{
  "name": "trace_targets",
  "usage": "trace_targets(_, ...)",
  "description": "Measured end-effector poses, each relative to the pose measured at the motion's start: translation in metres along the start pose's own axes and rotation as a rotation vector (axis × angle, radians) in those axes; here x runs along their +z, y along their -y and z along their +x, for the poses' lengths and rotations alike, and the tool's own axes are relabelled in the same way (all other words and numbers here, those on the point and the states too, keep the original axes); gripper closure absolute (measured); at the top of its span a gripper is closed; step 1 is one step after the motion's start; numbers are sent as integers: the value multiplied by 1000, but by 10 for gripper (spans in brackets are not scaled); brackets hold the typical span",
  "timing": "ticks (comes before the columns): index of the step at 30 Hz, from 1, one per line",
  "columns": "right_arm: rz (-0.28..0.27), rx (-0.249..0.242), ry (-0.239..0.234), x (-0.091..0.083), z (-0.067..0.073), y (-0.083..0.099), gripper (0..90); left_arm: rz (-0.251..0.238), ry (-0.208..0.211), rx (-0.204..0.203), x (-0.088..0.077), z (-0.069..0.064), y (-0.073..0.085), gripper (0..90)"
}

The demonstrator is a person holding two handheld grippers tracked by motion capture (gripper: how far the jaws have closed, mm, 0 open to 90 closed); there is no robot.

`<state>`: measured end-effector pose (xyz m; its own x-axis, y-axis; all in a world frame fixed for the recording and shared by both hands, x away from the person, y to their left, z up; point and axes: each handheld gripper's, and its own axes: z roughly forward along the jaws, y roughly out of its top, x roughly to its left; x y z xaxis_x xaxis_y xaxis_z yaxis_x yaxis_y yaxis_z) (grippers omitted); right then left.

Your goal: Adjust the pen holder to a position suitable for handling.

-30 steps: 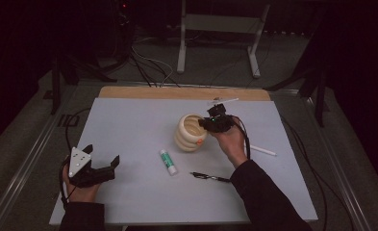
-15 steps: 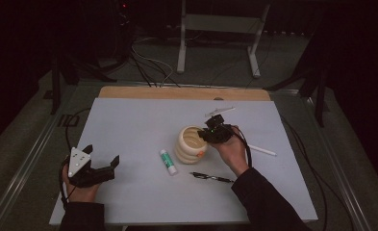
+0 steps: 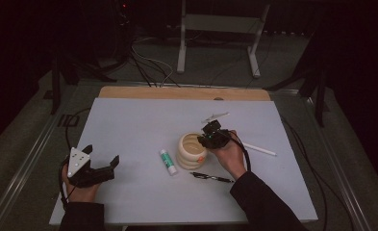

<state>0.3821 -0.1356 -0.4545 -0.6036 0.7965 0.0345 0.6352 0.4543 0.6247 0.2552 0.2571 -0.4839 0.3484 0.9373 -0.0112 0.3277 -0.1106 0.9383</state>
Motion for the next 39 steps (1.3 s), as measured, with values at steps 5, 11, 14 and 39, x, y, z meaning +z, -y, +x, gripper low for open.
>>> trace_targets(5, -6, 8, 12, 2, 2, -1, 768, -1, -2, 0, 0, 0, 0, 2)
trace_targets(11, -12, 1, 28, 2, 7, -2, 761, -1, -4, -4, 0, 0, 0, 2)
trace_targets(14, -28, 8, 6, 2, 7, -2, 675, -3, -8, -12, -1, 1, 0, 2)
trace_targets(39, -317, 46, -57, -45, -29, -2, 12, 11, -22, 12, -1, 2, 0, 2)
